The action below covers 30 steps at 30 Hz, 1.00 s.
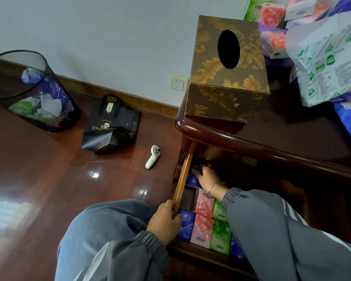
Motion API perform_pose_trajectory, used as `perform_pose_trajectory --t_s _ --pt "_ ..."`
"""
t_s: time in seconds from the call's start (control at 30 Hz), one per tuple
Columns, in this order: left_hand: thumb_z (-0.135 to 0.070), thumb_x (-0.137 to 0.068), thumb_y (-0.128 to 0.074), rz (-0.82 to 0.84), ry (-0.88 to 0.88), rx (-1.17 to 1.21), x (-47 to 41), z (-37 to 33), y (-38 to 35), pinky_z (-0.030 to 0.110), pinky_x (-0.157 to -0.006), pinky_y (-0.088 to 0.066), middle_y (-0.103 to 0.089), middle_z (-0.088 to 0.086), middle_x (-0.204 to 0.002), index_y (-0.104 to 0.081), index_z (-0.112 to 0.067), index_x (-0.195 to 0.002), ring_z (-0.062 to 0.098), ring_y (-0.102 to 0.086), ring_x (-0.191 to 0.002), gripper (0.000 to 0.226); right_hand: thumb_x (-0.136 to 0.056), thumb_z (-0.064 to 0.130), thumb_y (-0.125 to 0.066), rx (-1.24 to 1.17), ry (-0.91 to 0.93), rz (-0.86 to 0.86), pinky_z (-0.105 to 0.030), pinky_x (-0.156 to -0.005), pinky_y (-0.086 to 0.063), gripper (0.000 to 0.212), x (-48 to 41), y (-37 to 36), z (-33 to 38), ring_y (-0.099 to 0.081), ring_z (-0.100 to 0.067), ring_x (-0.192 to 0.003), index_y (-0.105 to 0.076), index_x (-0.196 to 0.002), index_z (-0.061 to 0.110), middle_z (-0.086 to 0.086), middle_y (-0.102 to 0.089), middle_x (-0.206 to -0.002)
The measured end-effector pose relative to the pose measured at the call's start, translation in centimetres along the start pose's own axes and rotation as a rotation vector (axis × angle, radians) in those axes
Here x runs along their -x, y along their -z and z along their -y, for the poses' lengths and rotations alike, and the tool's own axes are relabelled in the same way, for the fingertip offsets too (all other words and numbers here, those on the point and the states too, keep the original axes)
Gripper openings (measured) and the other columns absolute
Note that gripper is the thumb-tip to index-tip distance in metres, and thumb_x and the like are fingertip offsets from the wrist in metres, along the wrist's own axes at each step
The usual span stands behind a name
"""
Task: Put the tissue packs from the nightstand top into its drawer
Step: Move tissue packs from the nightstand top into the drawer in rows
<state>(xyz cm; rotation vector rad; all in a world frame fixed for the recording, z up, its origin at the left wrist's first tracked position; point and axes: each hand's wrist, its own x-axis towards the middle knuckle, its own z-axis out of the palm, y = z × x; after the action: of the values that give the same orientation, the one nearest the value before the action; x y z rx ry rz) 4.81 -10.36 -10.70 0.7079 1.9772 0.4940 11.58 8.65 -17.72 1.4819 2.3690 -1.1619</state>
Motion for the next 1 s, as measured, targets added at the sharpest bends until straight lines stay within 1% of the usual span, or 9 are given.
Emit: perform_pose_trajectory --t_s 0.1,0.17,0.27,0.33,0.47,0.7,0.87,0.93,1.0 --pt "-0.025 -0.095 -0.05 0.004 0.0 0.005 -0.1 0.1 -0.1 0.012 -0.06 -0.042 -0.05 -0.007 -0.118 -0.048 -0.024 -0.119 0.001 -0.055 -0.08 0.024 -0.095 0.044 -0.043 -0.055 -0.053 0.106 -0.035 -0.108 -0.032 0.062 0.6 1.4 0.0 -0.038 -0.03 -0.135 -0.023 -0.148 0.018 -0.012 -0.035 -0.15" --pt "-0.024 -0.095 -0.05 0.001 -0.001 0.003 -0.2 0.2 -0.1 0.014 -0.062 -0.044 -0.05 -0.006 -0.117 -0.048 -0.023 -0.118 0.003 -0.056 -0.082 0.023 -0.092 0.047 -0.049 -0.036 -0.131 0.113 -0.036 -0.106 -0.035 0.071 1.4 2.5 -0.4 -0.04 -0.03 -0.133 -0.017 -0.148 0.016 -0.013 -0.036 -0.149" --pt "-0.023 -0.095 -0.05 -0.005 0.003 0.0 -0.3 0.1 -0.1 0.018 -0.067 -0.048 -0.05 -0.005 -0.116 -0.049 -0.022 -0.116 0.005 -0.057 -0.086 0.021 -0.077 0.054 -0.065 0.03 -0.224 0.143 -0.033 -0.093 -0.046 0.079 3.7 2.7 -1.3 -0.053 -0.029 -0.119 -0.034 -0.138 0.013 -0.011 -0.051 -0.136" --pt "-0.022 -0.094 -0.051 -0.016 0.009 0.001 -0.3 0.0 -0.2 0.021 -0.071 -0.05 -0.048 -0.006 -0.112 -0.049 -0.021 -0.113 0.009 -0.058 -0.089 0.019 -0.068 0.058 -0.069 0.101 -0.237 0.146 -0.033 -0.088 -0.046 0.08 5.3 1.6 -1.2 -0.054 -0.027 -0.114 -0.04 -0.127 0.013 -0.008 -0.053 -0.129" --pt "-0.023 -0.093 -0.053 -0.041 0.026 -0.012 -0.5 -0.2 -0.4 0.015 -0.06 -0.043 -0.047 -0.006 -0.109 -0.047 -0.023 -0.105 0.004 -0.055 -0.08 0.014 -0.064 0.061 -0.065 0.349 -0.255 0.006 -0.04 -0.093 -0.038 0.077 6.0 -0.5 -0.1 -0.048 -0.028 -0.118 -0.041 -0.121 0.015 -0.007 -0.053 -0.126" --pt "-0.025 -0.092 -0.054 -0.036 0.034 -0.019 -0.5 -0.1 -0.4 0.012 -0.054 -0.036 -0.049 -0.005 -0.109 -0.044 -0.025 -0.1 0.002 -0.052 -0.076 0.013 -0.065 0.062 -0.065 0.423 -0.318 -0.033 -0.041 -0.095 -0.034 0.075 5.5 -0.8 -0.8 -0.046 -0.026 -0.119 -0.044 -0.122 0.017 -0.005 -0.054 -0.127" --pt "-0.027 -0.091 -0.056 -0.031 0.033 -0.015 -0.7 0.0 -0.6 0.014 -0.057 -0.038 -0.049 -0.005 -0.11 -0.044 -0.026 -0.101 0.004 -0.053 -0.079 0.016 -0.066 0.069 -0.062 0.313 -0.267 0.046 -0.045 -0.1 -0.033 0.087 5.4 0.5 -2.0 -0.038 -0.03 -0.127 -0.035 -0.132 0.018 -0.007 -0.044 -0.138" --pt "-0.027 -0.091 -0.056 -0.021 0.032 -0.014 -0.8 0.1 -0.6 0.017 -0.065 -0.043 -0.05 -0.003 -0.114 -0.045 -0.025 -0.104 0.006 -0.056 -0.087 0.018 -0.073 0.061 -0.064 0.129 -0.196 0.074 -0.041 -0.102 -0.036 0.088 4.6 1.4 -1.6 -0.039 -0.031 -0.13 -0.026 -0.141 0.019 -0.01 -0.04 -0.144" --pt "-0.028 -0.09 -0.056 -0.017 0.031 -0.019 -0.8 0.0 -0.5 0.018 -0.066 -0.043 -0.051 -0.002 -0.116 -0.045 -0.025 -0.104 0.009 -0.057 -0.09 0.018 -0.084 0.044 -0.061 -0.065 -0.155 0.078 -0.032 -0.09 -0.044 0.073 3.5 2.1 -1.1 -0.054 -0.029 -0.115 -0.027 -0.143 0.019 -0.012 -0.048 -0.138"
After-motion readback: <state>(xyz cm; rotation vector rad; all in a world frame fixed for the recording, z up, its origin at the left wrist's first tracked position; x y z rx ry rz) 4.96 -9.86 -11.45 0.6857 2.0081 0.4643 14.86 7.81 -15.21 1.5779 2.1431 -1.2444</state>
